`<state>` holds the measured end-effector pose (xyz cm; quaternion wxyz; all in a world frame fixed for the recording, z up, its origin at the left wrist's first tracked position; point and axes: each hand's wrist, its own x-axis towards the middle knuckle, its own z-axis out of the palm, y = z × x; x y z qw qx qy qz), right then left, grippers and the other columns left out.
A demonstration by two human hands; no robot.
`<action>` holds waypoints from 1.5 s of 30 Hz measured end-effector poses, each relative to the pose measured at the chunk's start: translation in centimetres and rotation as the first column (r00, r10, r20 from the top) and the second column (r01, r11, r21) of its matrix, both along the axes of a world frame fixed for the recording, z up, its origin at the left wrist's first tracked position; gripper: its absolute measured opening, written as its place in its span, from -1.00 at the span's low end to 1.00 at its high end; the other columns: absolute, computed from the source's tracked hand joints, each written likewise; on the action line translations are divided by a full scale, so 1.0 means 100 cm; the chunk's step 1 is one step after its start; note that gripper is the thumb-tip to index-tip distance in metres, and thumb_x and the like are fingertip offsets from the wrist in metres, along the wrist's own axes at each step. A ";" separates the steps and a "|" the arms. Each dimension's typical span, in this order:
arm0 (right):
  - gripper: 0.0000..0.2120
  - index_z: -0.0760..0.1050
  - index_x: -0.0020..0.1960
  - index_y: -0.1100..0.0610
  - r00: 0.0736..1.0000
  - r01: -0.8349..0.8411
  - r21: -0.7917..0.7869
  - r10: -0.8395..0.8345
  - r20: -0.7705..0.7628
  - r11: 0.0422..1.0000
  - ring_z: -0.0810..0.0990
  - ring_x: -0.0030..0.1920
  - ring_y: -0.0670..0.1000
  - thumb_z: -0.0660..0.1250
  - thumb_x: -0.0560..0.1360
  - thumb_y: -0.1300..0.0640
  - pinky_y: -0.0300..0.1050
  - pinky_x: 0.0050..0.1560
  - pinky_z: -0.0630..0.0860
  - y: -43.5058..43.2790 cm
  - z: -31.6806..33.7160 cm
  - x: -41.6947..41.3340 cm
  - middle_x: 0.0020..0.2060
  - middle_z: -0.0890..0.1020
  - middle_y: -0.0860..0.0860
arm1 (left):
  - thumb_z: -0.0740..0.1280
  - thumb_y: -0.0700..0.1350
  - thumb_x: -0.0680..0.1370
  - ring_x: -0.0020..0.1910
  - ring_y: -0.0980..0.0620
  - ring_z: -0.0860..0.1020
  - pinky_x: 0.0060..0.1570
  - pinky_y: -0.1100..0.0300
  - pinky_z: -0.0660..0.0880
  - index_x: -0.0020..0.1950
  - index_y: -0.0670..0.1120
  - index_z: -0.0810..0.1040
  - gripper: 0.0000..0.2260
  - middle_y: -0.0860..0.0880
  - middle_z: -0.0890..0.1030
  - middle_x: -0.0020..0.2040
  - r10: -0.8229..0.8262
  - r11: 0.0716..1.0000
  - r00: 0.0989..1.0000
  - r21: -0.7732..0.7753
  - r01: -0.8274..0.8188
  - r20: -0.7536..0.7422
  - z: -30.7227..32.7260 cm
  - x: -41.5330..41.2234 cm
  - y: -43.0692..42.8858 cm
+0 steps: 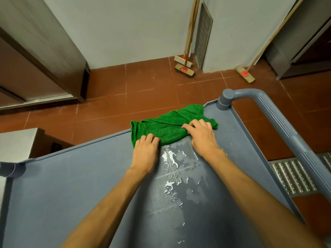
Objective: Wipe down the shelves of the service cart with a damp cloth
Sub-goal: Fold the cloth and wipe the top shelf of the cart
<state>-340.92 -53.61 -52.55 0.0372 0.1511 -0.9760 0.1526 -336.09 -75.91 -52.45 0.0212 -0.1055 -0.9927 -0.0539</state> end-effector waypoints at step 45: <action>-0.61 0.54 0.29 -0.05 0.898 0.289 0.120 -0.313 0.309 0.950 0.41 0.09 0.10 0.23 0.55 0.27 -0.02 0.10 0.35 0.062 0.020 0.277 0.07 0.53 -0.01 | 0.06 -0.01 0.62 -0.12 -0.15 0.49 -0.13 -0.02 0.44 0.15 -0.05 0.61 -0.65 -0.07 0.57 -0.05 -0.229 0.957 0.969 0.204 0.206 0.093 -0.003 0.243 0.052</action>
